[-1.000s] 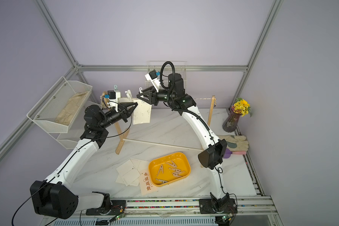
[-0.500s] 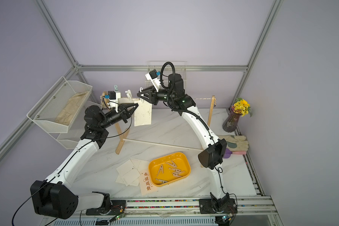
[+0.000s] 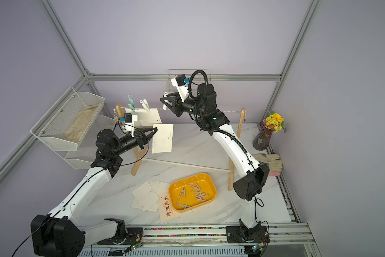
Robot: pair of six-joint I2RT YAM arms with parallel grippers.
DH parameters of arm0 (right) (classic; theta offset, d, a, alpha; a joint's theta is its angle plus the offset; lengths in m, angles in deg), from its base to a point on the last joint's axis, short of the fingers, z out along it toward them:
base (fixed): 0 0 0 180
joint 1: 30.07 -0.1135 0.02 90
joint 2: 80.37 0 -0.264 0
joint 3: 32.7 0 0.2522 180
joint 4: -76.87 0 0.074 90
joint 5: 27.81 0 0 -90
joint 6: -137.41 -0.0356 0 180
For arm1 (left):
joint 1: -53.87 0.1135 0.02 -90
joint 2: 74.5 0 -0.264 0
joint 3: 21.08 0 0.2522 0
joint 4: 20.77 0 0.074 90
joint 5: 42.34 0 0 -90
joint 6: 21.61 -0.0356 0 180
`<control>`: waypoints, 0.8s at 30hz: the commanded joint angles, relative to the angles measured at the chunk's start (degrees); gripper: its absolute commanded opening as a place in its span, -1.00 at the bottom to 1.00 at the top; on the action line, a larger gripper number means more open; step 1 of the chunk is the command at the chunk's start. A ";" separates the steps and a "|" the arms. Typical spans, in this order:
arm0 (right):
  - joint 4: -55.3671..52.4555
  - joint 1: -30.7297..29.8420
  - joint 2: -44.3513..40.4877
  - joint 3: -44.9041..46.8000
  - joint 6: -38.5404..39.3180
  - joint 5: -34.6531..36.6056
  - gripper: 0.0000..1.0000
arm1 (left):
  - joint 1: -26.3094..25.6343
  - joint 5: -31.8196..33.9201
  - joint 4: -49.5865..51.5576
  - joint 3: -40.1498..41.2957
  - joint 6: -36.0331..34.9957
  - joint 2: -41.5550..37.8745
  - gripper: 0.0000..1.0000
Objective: Remove the postcards from the strings
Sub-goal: Remove the clamp from the clothesline, then place the clamp in the storage box, then place the postcard on the postcard.
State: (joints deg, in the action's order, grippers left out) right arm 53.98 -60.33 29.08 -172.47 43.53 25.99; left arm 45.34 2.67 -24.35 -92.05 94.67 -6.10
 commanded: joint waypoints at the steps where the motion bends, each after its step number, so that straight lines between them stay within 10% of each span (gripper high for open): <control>1: 4.80 0.03 -2.42 1.96 2.51 4.04 -0.60 | 0.01 -1.30 -2.47 2.33 1.22 -3.08 -1.00; 10: 5.66 -0.03 -10.56 9.18 5.12 5.93 -0.59 | -0.08 7.13 9.13 6.29 1.15 -14.50 -1.00; 24: 1.87 -2.25 -35.89 54.05 -4.19 3.25 -0.62 | -0.18 28.57 53.18 5.55 10.38 -25.89 -1.00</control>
State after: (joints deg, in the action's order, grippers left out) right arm 59.45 -62.10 -5.58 -123.08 41.25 28.30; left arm 45.23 25.99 15.67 -86.19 101.90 -32.64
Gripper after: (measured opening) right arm 0.219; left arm 0.047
